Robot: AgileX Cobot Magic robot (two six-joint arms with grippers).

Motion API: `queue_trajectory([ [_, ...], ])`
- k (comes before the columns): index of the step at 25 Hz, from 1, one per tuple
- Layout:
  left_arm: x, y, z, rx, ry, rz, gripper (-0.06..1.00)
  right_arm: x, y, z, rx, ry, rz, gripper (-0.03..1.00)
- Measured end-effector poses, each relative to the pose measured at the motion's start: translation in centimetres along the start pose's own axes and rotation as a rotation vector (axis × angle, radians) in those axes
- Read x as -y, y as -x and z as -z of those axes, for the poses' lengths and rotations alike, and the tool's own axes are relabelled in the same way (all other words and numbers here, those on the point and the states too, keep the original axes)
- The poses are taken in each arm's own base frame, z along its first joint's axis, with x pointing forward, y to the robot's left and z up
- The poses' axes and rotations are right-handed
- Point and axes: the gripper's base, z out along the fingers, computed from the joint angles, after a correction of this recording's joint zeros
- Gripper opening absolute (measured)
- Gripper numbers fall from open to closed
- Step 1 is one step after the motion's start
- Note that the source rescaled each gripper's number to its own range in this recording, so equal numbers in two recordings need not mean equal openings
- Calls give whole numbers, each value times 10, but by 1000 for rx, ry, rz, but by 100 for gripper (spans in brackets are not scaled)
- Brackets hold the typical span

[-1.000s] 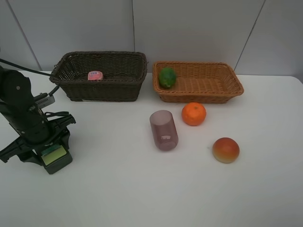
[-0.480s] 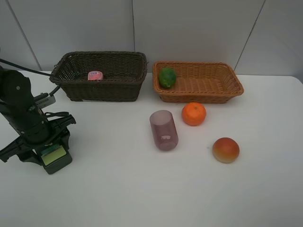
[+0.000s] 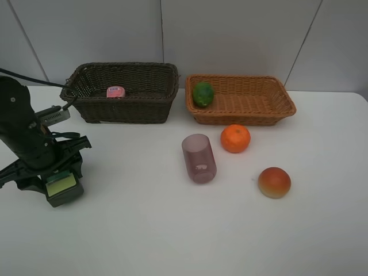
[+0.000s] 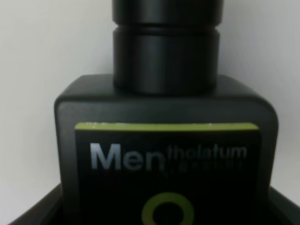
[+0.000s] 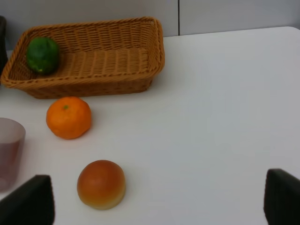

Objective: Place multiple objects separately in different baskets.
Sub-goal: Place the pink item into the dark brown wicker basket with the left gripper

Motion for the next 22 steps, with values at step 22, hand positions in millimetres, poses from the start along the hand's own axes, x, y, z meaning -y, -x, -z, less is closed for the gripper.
queue_trajectory([
  [22,-9,13,81,395,-74,-534,70,0,0,0,0,0,0,94],
])
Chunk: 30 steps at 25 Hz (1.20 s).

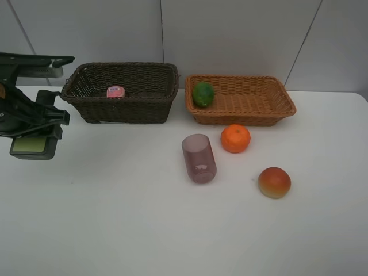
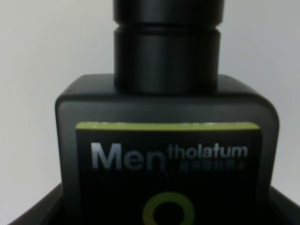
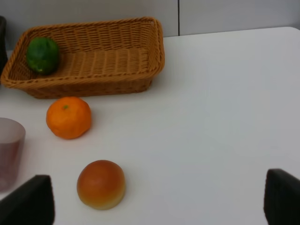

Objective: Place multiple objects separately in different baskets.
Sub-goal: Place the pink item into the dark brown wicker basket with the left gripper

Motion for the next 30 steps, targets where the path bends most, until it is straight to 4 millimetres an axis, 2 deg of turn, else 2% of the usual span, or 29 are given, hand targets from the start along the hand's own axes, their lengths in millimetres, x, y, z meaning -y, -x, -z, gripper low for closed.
queue_trajectory([
  [10,25,40,16,478,-277,-89,70,0,0,0,0,-1,0,94],
  [13,32,54,16,547,-318,-103,70,0,0,0,0,-1,0,94],
  [20,48,102,-8,572,-306,-166,70,0,0,0,0,-1,0,94],
  [25,57,122,-31,567,-299,-195,70,0,0,0,0,-1,0,94],
  [30,66,136,-62,542,-296,-199,70,0,0,0,0,-1,0,94],
])
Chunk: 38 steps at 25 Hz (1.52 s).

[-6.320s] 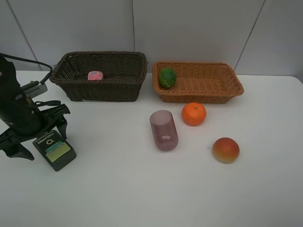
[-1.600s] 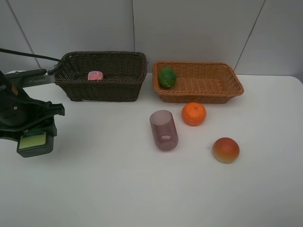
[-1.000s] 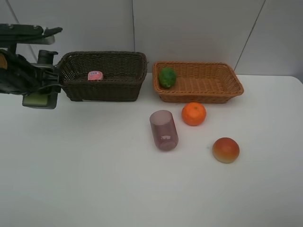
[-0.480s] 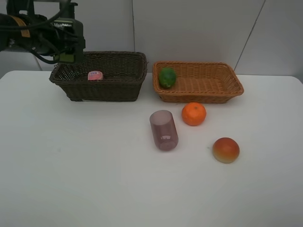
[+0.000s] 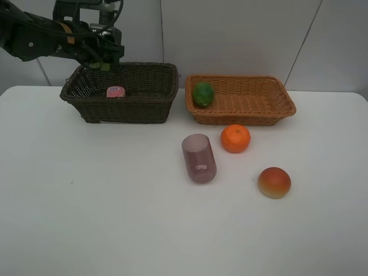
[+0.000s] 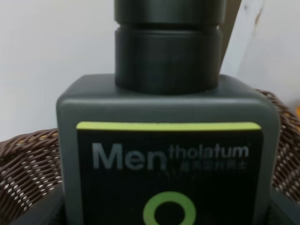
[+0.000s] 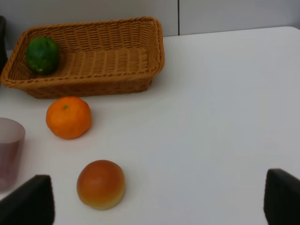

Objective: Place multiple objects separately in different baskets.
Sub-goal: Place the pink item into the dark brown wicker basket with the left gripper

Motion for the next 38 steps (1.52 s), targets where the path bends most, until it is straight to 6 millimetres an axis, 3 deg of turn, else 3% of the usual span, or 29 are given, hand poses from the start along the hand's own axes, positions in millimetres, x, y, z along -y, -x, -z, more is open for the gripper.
queue_trajectory([
  [4,-1,-7,-15,-24,1,0,70,0,0,0,0,1,0,94],
  [18,-2,-8,-17,-35,5,-39,70,0,0,0,0,1,0,94],
  [27,-1,-29,-36,-68,-19,-59,70,0,0,0,0,1,0,94],
  [32,1,-27,-40,-37,-40,-158,70,0,0,0,0,1,0,94],
  [38,2,-46,-54,-61,-65,-328,70,0,0,0,0,0,0,94],
])
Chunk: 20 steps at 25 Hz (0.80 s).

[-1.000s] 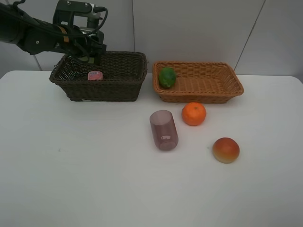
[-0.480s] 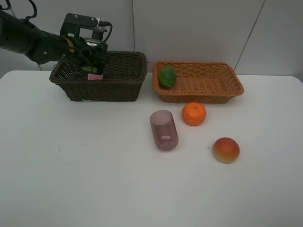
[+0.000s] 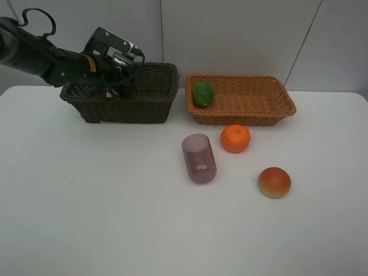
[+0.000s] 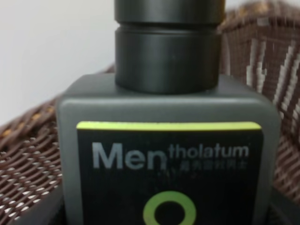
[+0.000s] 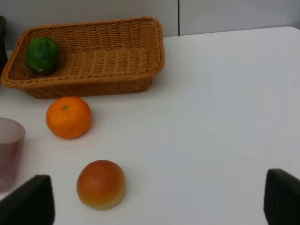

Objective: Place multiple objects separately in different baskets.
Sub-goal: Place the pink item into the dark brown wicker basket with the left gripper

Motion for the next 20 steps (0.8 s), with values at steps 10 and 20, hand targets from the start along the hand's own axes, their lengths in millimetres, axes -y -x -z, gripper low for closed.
queue_trajectory([
  [10,0,7,-1,94,-1,58,73,0,0,0,0,0,0,94],
  [20,0,20,1,222,-18,110,75,0,0,0,0,0,0,94],
])
